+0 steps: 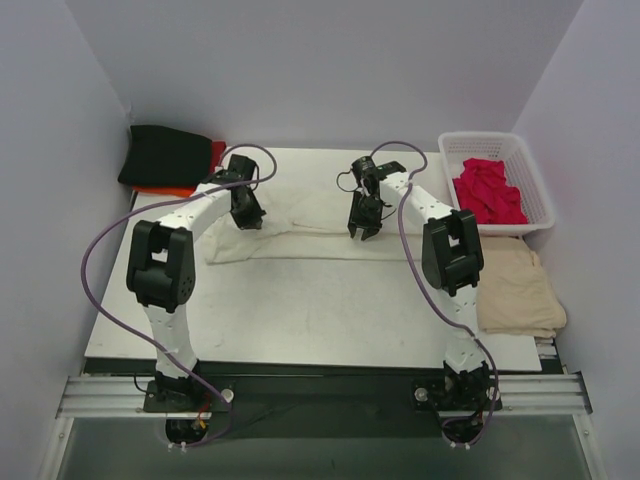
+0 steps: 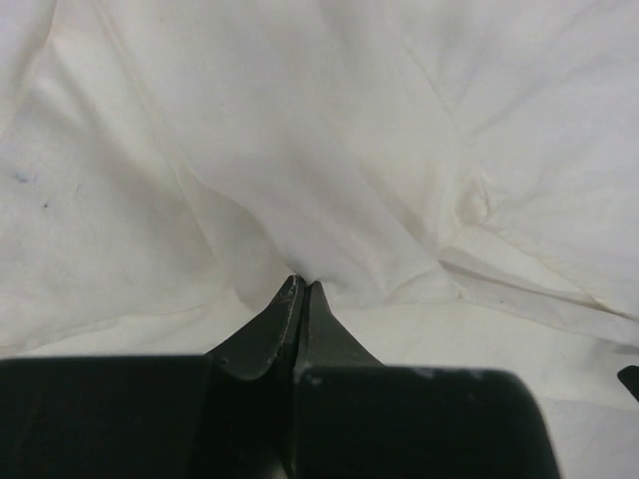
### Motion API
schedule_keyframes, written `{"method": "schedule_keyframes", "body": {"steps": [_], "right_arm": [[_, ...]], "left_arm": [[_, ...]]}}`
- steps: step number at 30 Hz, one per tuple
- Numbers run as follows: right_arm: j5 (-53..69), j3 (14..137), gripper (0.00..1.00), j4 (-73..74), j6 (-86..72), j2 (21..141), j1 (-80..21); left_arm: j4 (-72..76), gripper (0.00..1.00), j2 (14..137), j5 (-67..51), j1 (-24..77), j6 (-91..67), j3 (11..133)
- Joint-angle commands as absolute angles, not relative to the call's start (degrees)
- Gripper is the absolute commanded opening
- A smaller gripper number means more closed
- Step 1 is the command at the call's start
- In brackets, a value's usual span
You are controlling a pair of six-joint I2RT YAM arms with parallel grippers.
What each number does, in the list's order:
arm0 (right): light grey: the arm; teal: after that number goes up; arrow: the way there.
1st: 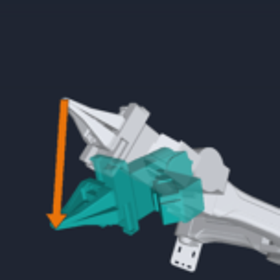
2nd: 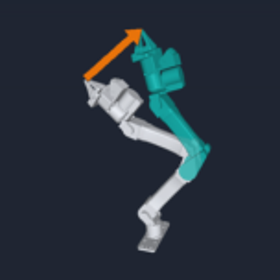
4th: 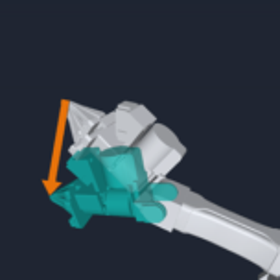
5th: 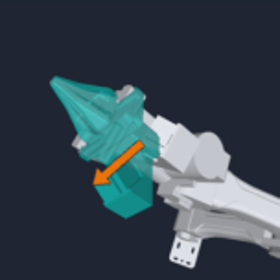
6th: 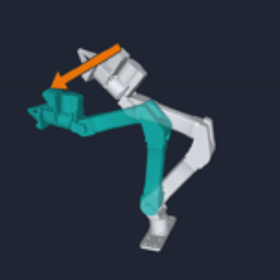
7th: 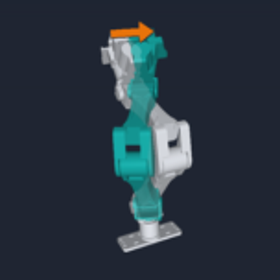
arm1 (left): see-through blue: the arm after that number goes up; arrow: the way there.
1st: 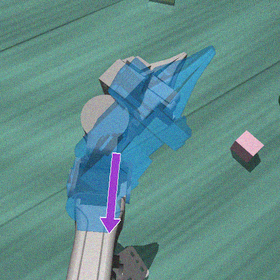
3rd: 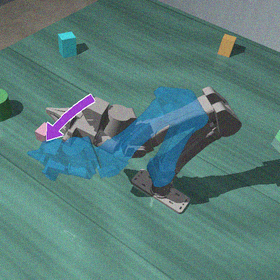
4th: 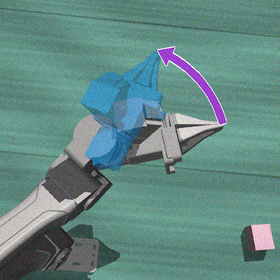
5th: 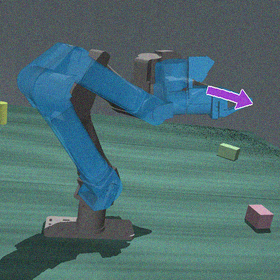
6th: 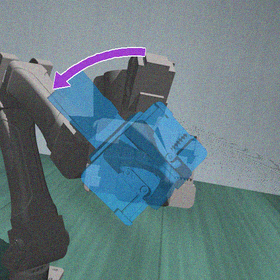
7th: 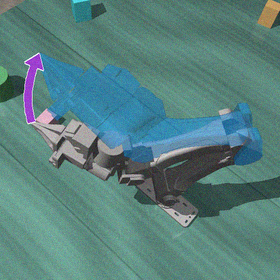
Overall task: Fold and stack the t-shirts
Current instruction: Fold the other side of the tshirt into a rectangle
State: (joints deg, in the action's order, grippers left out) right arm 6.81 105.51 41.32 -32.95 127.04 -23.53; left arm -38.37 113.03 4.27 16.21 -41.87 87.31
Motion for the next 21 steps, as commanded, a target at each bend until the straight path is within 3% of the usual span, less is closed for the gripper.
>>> {"method": "schedule_keyframes", "body": {"steps": [1, 9, 19, 20, 21], "right_arm": [[5.19, 105.29, 0.30, 43.15, -32.96, 123.05, -22.94], [3.78, 104.85, 0.30, 43.07, -33.22, 121.99, -22.33], [3.95, 105.56, 0.30, 43.16, -32.87, 121.90, -21.71], [4.04, 105.64, 0.30, 43.15, -32.78, 121.99, -21.62], [4.13, 105.82, 0.30, 43.15, -32.61, 122.08, -21.62]], "left_arm": [[-37.62, 0.00, 110.74, 4.83, 16.52, -40.52, 92.28], [-37.62, 0.00, 117.41, 2.37, 16.43, -38.41, 105.09], [-43.15, 0.01, 134.19, -3.52, 16.96, -33.32, 124.87], [-44.46, 0.15, 135.25, -3.17, 17.14, -32.53, 125.85], [-44.99, 0.22, 136.48, -2.56, 17.31, -31.21, 126.56]]}}
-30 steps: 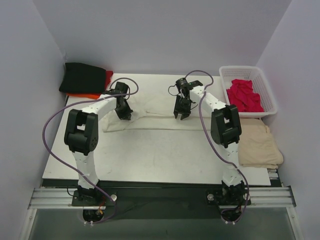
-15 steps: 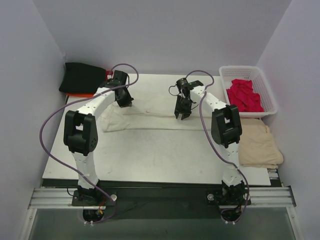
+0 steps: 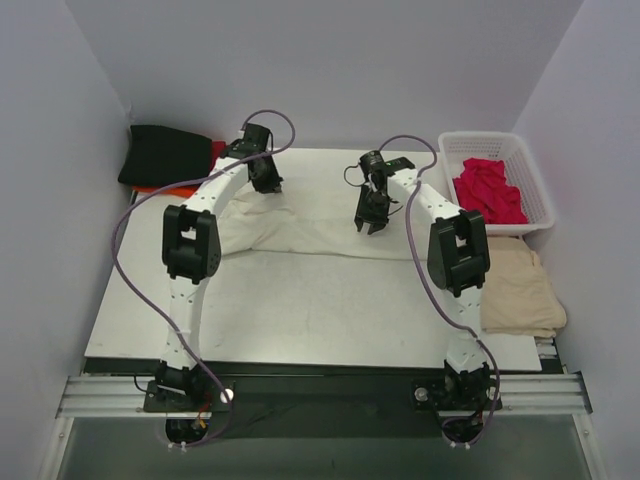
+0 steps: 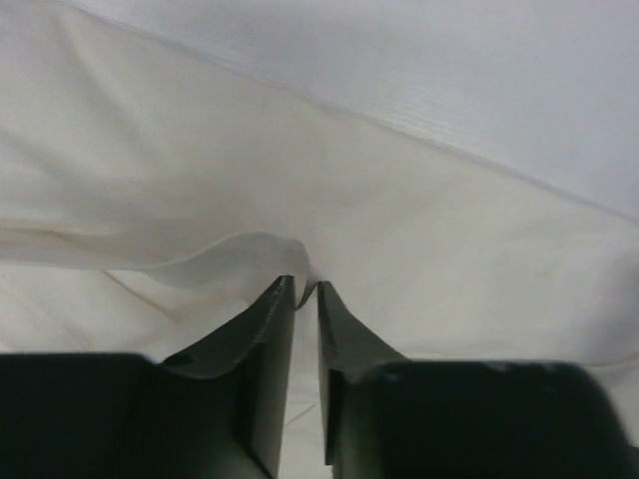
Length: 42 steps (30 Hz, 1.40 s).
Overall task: Fold and stack the t-shirts
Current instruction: Fold the other side of the tshirt into a rectangle
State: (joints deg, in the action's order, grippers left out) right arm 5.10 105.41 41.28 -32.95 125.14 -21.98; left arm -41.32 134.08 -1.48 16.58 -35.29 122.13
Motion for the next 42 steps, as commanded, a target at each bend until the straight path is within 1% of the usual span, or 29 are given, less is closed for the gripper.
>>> {"method": "schedule_keyframes", "body": {"steps": [1, 2, 3, 4, 6, 8, 9, 13, 17, 21, 22, 24, 26, 32, 36, 42], "right_arm": [[4.30, 106.17, 0.30, 43.24, -32.52, 122.34, -21.71], [4.48, 106.26, 0.30, 43.24, -32.52, 122.52, -21.71], [4.57, 106.43, 0.30, 43.24, -32.35, 122.61, -21.71], [4.74, 106.70, 0.30, 43.24, -32.26, 122.87, -21.71], [4.83, 106.79, 0.30, 43.24, -32.26, 123.05, -21.62], [5.18, 107.05, 0.30, 43.24, -32.17, 123.31, -21.71], [5.27, 107.14, 0.30, 43.24, -32.25, 123.48, -21.71], [5.54, 107.14, 0.30, 43.24, -32.34, 123.66, -21.62], [4.66, 106.35, 0.30, 43.24, -32.61, 123.49, -21.71], [3.61, 104.77, 0.30, 43.24, -32.78, 123.14, -21.27], [3.52, 104.42, 0.30, 43.24, -32.96, 122.87, -20.92], [3.34, 103.28, 0.30, 43.24, -33.31, 122.52, -20.22], [3.08, 101.17, 0.30, 43.16, -33.40, 121.73, -19.08], [2.11, 97.13, 0.30, 43.07, -32.96, 119.88, -17.32], [1.76, 96.15, 0.30, 42.89, -32.87, 119.71, -17.05], [2.19, 95.36, 0.30, 42.80, -33.05, 120.32, -16.00]], "left_arm": [[-45.09, 0.27, 136.58, -1.50, 17.40, -30.51, 126.82], [-43.78, 0.34, 136.32, -0.97, 17.49, -29.72, 125.87], [-42.90, 0.48, 135.10, -0.44, 17.49, -28.66, 124.99], [-42.02, 0.54, 134.30, 0.95, 17.58, -28.13, 123.94], [-39.03, 0.66, 131.33, 2.89, 17.67, -26.90, 120.68], [-37.19, 0.72, 129.30, 5.97, 17.75, -26.11, 117.88], [-36.92, 0.79, 127.29, 7.11, 17.84, -26.02, 117.08], [-36.56, 0.82, 121.39, 12.21, 17.75, -25.75, 110.76], [-37.78, 0.84, 115.06, 14.67, 17.49, -26.01, 102.50], [-39.37, 0.85, 107.95, 13.54, 17.23, -27.68, 93.62], [-39.55, 0.85, 106.71, 12.93, 17.23, -27.86, 89.60], [-40.16, 0.85, 104.34, 12.92, 17.05, -29.18, 86.33], [-40.26, 0.85, 103.28, 11.87, 16.27, -30.75, 81.93], [-36.31, 0.85, 101.95, 6.77, 12.66, -34.45, 74.63], [-34.02, 0.85, 103.26, 4.66, 8.80, -35.16, 73.13], [-34.62, 0.85, 106.60, 4.48, 6.42, -36.03, 73.65]]}}
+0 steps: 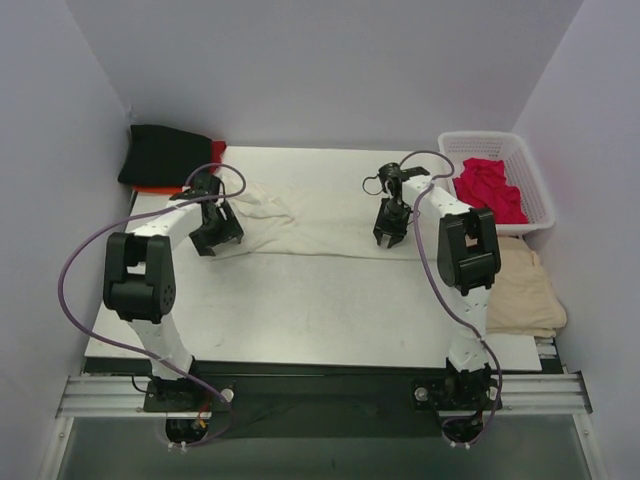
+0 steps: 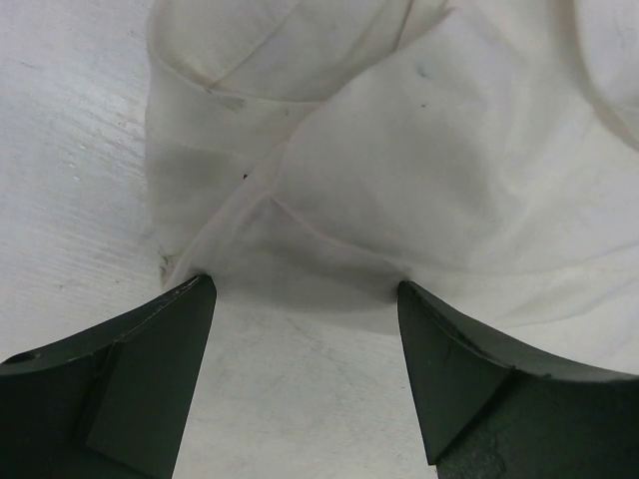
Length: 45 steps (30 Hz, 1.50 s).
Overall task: Fold and stack the t-shirts
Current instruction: Fold the other side of the tshirt into a rectangle
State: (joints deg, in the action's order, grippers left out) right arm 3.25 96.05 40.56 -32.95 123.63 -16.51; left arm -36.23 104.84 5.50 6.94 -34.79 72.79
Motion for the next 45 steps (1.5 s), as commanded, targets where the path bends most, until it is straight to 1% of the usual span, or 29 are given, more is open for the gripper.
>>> {"method": "schedule_keyframes", "body": {"steps": [1, 9, 15, 23, 32, 41, 45], "right_arm": [[2.63, 95.27, 0.29, 42.80, -33.05, 120.41, -15.91], [4.30, 93.25, 0.29, 42.89, -33.13, 120.23, -15.12], [3.96, 91.50, 0.29, 44.64, -33.40, 120.93, -15.03], [0.79, 89.83, 0.27, 49.83, -33.49, 121.73, -13.63], [-1.41, 87.98, 0.25, 50.54, -33.22, 121.03, -12.74], [-1.84, 87.54, 0.24, 50.54, -33.49, 119.97, -12.66], [-2.29, 87.01, 0.23, 50.71, -33.57, 119.62, -12.74]], "left_arm": [[-35.67, 0.85, 107.05, 4.92, 6.33, -36.04, 74.44], [-44.89, 0.85, 110.92, 12.28, 5.98, -37.09, 78.66], [-48.69, 0.85, 111.71, 17.74, 4.84, -36.91, 81.30], [-51.59, 0.85, 111.45, 19.51, 2.90, -35.51, 82.88], [-52.12, 0.85, 113.29, 19.95, 2.20, -34.98, 82.27], [-55.45, 0.85, 116.62, 27.23, 1.41, -33.57, 82.97], [-56.34, 0.85, 118.12, 28.74, 0.35, -33.75, 83.41]]}}
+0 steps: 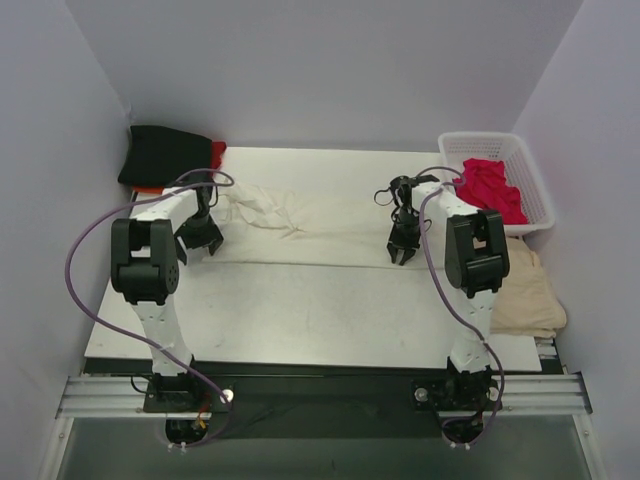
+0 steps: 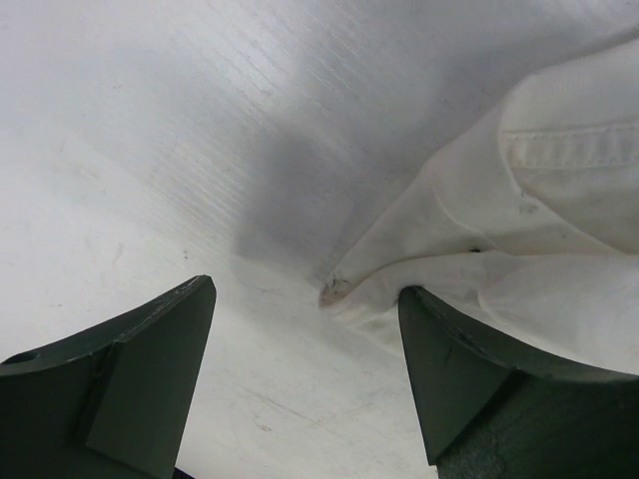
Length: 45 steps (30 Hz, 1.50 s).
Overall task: Fold and stack the t-shirts
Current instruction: Fold the other side of the tshirt into a rectangle
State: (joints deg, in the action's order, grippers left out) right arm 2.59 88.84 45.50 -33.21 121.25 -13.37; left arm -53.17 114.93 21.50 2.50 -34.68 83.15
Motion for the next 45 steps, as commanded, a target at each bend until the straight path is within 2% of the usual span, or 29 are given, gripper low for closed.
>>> {"method": "schedule_keyframes", "body": {"steps": [1, 11, 18, 22, 27, 37, 45], "right_arm": [[-2.37, 86.92, 0.23, 50.80, -33.49, 119.53, -12.66], [-3.08, 83.85, 0.23, 51.33, -33.92, 118.30, -12.22], [-3.25, 80.25, 0.21, 51.24, -34.45, 116.63, -12.30], [-3.95, 79.37, 0.20, 51.42, -34.37, 114.01, -13.01], [-3.78, 79.89, 0.20, 51.85, -34.63, 110.05, -14.06], [-4.57, 89.82, 0.21, 53.26, -35.33, 108.63, -19.68], [-3.60, 96.76, 0.21, 53.35, -34.46, 112.14, -22.58]], "left_arm": [[-56.51, 0.85, 118.39, 29.00, 0.35, -33.75, 83.50], [-56.78, 0.85, 115.40, 28.04, -3.69, -34.63, 80.78], [-53.53, 0.85, 107.41, 24.35, -4.13, -34.81, 74.63], [-49.58, 0.85, 97.68, 18.65, -4.13, -33.14, 73.12], [-44.30, 0.85, 91.94, 8.99, -4.04, -29.54, 75.58], [-38.06, 0.84, 101.41, -8.85, -3.08, -31.55, 82.09], [-35.95, 0.80, 107.49, -9.59, 3.95, -26.73, 85.78]]}}
